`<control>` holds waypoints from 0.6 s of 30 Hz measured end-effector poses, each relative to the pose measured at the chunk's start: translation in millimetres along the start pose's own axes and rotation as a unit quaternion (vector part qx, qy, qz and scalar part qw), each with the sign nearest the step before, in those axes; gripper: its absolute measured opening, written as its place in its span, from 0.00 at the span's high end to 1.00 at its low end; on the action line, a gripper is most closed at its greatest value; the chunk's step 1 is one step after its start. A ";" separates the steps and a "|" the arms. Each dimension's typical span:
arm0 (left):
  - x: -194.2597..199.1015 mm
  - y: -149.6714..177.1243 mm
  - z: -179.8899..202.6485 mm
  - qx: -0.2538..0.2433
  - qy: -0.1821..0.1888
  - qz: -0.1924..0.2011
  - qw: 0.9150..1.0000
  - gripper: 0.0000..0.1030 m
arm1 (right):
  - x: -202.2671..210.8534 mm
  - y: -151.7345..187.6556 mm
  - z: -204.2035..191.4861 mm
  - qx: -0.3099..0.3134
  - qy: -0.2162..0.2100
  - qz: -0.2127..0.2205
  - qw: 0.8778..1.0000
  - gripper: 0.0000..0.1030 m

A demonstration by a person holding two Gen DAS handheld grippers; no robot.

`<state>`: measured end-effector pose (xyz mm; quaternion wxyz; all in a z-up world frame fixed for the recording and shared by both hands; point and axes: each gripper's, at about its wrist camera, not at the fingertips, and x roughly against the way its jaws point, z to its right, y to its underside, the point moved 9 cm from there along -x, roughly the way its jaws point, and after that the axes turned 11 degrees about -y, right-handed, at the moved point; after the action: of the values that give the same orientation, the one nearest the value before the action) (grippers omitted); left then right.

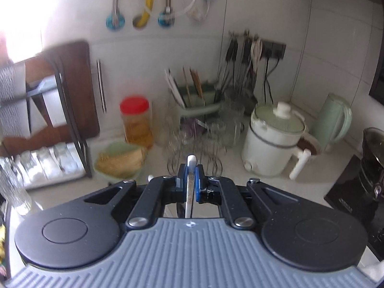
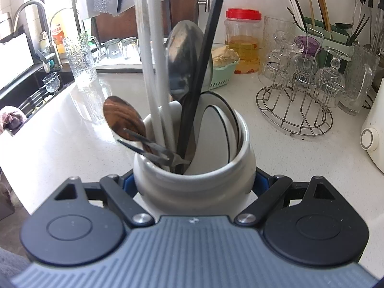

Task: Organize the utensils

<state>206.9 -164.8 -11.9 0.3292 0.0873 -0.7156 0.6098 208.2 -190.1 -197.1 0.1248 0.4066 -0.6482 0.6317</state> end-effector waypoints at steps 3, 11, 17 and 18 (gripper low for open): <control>-8.0 9.7 2.8 -0.007 0.000 -0.023 1.000 0.93 | 0.2 0.3 -0.1 0.000 0.000 0.002 1.000 0.11; -19.2 10.1 7.4 -0.014 -0.001 -0.042 0.999 0.93 | 0.5 0.2 -0.2 -0.001 0.002 0.002 1.000 0.11; -24.7 8.1 7.1 -0.013 -0.008 -0.048 0.999 0.93 | 0.8 0.0 0.0 -0.002 0.002 0.002 1.000 0.11; -24.6 7.8 6.2 -0.011 -0.009 -0.049 0.999 0.93 | 0.9 0.0 0.0 -0.002 0.002 0.002 1.000 0.11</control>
<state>219.4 -175.5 -32.7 0.3532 0.1238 -0.7200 0.5844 207.7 -190.5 -196.6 0.1256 0.4036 -0.6497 0.6318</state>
